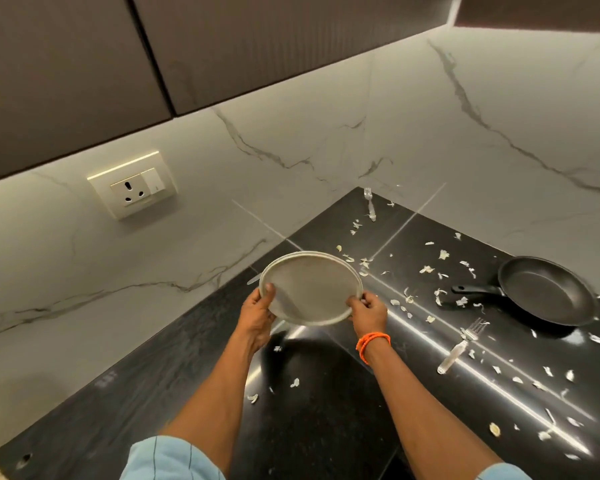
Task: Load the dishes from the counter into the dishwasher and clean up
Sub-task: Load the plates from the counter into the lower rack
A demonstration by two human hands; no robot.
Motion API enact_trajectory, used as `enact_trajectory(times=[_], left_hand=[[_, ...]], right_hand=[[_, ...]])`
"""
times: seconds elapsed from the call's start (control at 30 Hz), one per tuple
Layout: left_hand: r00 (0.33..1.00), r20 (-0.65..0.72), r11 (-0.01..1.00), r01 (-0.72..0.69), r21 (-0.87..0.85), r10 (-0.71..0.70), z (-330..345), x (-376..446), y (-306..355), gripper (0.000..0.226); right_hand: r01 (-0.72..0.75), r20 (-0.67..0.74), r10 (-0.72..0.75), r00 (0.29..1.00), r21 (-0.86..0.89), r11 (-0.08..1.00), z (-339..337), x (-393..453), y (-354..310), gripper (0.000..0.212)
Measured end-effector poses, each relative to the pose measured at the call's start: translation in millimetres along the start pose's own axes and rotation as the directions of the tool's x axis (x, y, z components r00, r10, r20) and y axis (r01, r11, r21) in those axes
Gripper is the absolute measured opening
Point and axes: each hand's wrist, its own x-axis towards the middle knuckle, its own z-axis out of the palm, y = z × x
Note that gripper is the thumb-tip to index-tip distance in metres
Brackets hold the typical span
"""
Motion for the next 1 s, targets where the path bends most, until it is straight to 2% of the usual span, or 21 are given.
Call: enact_trajectory(times=[0.07,0.1,0.27,0.33,0.43,0.5,0.57,0.7,0.83,0.93,1.0], left_hand=[[0.997,0.065,0.997,-0.035,-0.072,0.040,21.2,-2.3,-0.5,0.086],[0.993,0.103,0.997,-0.044,-0.067,0.051,32.4,-3.6,-2.1,0.093],[0.942,0.333,0.996,-0.058,0.068,0.032,100.1,-33.9,-12.5,0.092],[0.926,0.376,0.994,-0.046,0.103,0.004,126.9,-51.3,-20.8,0.092],[0.900,0.433,0.987,-0.019,0.161,-0.053,174.8,-91.0,-46.5,0.096],[0.875,0.476,0.983,-0.003,0.185,-0.087,208.0,-124.9,-69.9,0.098],[0.846,0.516,0.976,0.022,0.215,-0.133,239.1,-161.4,-97.3,0.098],[0.800,0.561,0.962,0.072,0.263,-0.213,291.0,-229.1,-146.6,0.089],[0.701,0.643,0.934,0.100,0.342,-0.310,343.1,-302.8,-203.0,0.087],[0.618,0.681,0.895,0.087,0.438,-0.394,374.2,-362.3,-250.1,0.053],[0.573,0.694,0.867,0.062,0.494,-0.437,394.5,-399.4,-281.0,0.047]], right_hand=[[0.018,-0.008,-0.018,1.000,0.000,1.000,-17.3,-6.8,-9.1,0.008],[0.008,-0.026,-0.008,1.000,0.000,1.000,-29.5,-9.0,-11.8,0.003],[0.009,-0.101,0.000,0.995,0.086,0.996,-119.5,-11.5,-5.8,0.002],[0.001,-0.130,0.019,0.991,0.152,0.988,-156.5,-24.0,-4.5,0.010],[-0.007,-0.204,0.067,0.977,0.280,0.960,-221.6,-59.5,-0.8,0.006],[-0.019,-0.259,0.124,0.958,0.373,0.928,-271.0,-83.1,3.5,0.012],[0.001,-0.322,0.144,0.936,0.410,0.912,-325.7,-109.2,7.5,0.017],[0.051,-0.411,0.135,0.902,0.411,0.910,-421.2,-171.1,17.9,0.005],[0.070,-0.525,0.153,0.837,0.380,0.922,-519.1,-238.1,38.7,0.005],[0.091,-0.594,0.167,0.787,0.379,0.921,-590.3,-296.0,65.6,0.010],[0.097,-0.646,0.203,0.736,0.397,0.913,-629.5,-332.7,81.5,0.008]])
